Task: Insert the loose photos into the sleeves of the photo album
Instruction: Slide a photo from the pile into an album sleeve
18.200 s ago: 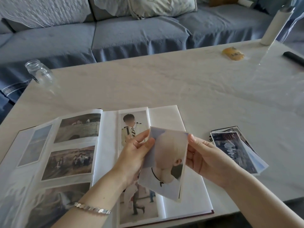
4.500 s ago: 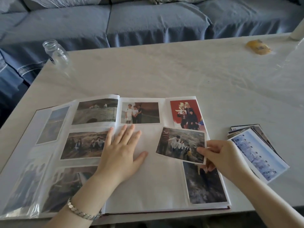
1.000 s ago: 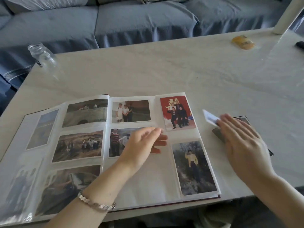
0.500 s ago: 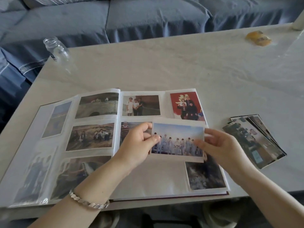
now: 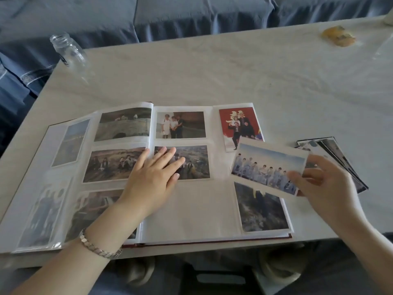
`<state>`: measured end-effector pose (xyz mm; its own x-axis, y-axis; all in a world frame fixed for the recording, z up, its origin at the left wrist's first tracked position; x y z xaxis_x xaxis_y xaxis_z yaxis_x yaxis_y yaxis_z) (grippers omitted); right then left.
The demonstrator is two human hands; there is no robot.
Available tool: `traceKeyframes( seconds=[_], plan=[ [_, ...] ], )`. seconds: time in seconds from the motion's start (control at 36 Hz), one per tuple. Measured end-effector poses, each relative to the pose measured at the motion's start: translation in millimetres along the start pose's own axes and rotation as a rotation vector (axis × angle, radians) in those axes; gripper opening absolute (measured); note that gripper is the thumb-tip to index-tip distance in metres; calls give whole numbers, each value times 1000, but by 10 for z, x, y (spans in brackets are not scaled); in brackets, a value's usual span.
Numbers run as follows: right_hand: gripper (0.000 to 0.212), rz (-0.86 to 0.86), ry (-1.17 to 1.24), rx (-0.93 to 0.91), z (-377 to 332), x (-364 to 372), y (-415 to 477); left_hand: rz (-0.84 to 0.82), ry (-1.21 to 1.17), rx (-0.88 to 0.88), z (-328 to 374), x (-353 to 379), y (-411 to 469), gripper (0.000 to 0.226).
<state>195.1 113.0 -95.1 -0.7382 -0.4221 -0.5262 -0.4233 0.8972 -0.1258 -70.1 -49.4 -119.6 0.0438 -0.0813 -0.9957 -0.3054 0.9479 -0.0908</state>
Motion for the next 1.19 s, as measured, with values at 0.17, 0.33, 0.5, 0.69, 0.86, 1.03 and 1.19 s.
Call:
traceKeyframes(
  seconds=[0.17,0.33,0.5,0.69,0.86,1.03,1.19],
  plan=[
    [38,-201,-62,91,70,293,-173,-15,-25,-12,13,-17,-9,48],
    [33,-383,14,256,148,371,-234,-5,8,0,11,-4,-6,46],
    [26,-506,46,303,149,365,-222,6,20,3,5,7,-6,45],
    [23,-597,79,310,102,356,-226,12,11,8,6,3,-12,45],
    [21,-587,111,293,42,527,-285,-19,-19,-5,1,24,-23,49],
    [21,-634,72,213,-139,812,-333,-31,-28,-6,6,25,-19,49],
    [24,-664,-10,178,-256,996,-310,-48,-25,6,9,19,-22,50]
  ],
)
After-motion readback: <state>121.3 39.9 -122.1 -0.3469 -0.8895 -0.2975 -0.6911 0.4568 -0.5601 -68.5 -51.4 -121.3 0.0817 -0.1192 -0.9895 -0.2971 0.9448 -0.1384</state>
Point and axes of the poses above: each hand's wrist, its own y-axis towards the middle knuckle, its own x-axis out of the palm, z = x × y, the point moved 6 cm from there along y, towards the middle knuckle, and after that the axes turned 5 degrees about -z, right-handed, at the moved point
